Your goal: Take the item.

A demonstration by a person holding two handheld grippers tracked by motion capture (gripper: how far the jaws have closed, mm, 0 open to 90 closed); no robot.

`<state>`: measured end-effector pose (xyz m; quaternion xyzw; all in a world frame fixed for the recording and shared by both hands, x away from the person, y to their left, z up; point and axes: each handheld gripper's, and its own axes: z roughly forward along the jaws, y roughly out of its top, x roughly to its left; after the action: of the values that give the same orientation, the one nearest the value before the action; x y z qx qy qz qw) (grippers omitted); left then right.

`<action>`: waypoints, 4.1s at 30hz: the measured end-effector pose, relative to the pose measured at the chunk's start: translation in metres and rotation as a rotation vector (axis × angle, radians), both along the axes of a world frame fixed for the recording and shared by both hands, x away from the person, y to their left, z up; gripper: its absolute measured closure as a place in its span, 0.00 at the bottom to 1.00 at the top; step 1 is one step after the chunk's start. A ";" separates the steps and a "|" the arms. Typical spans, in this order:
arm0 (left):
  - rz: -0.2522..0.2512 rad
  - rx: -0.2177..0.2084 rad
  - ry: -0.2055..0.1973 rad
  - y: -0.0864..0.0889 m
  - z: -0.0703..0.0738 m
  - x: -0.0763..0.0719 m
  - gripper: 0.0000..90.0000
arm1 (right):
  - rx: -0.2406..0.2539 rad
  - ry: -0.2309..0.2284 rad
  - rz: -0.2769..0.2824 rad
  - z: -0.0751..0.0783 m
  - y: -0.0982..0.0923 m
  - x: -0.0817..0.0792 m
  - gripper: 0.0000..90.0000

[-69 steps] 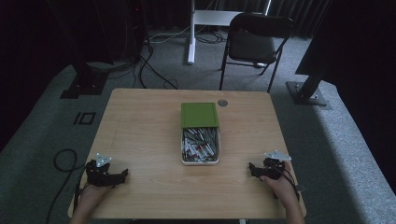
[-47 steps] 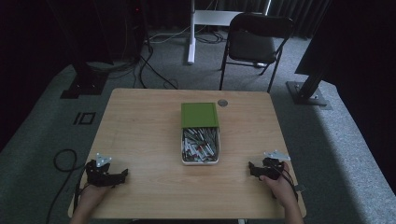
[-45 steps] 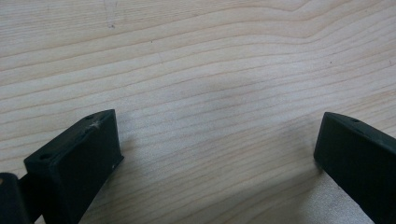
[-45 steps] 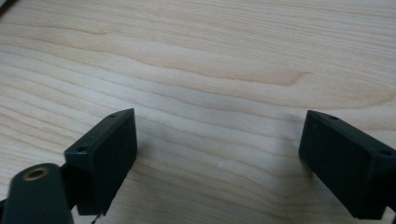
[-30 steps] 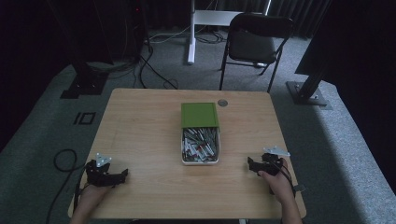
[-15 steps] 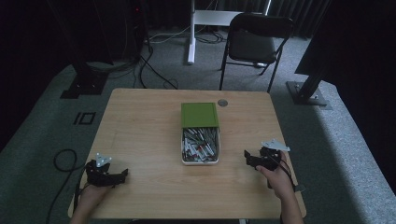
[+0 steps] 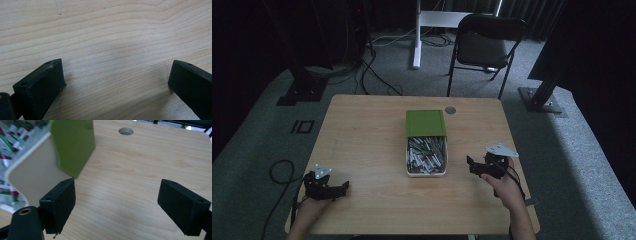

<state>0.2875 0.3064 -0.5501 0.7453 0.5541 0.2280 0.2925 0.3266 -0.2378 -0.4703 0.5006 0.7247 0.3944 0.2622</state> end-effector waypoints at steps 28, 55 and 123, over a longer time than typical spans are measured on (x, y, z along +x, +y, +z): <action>0.000 -0.001 -0.001 0.000 0.000 0.000 0.01 | 0.045 -0.055 0.203 0.029 0.078 -0.013 0.18; 0.000 -0.001 -0.001 0.000 0.000 0.000 0.01 | -0.061 -0.032 0.341 0.003 0.124 -0.015 0.72; 0.000 0.000 0.001 0.000 0.000 0.000 0.01 | -0.044 -0.102 0.279 0.058 0.109 -0.012 0.98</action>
<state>0.2875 0.3064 -0.5500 0.7453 0.5543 0.2277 0.2923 0.3146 -0.1292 -0.4123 0.3684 0.7815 0.4360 0.2521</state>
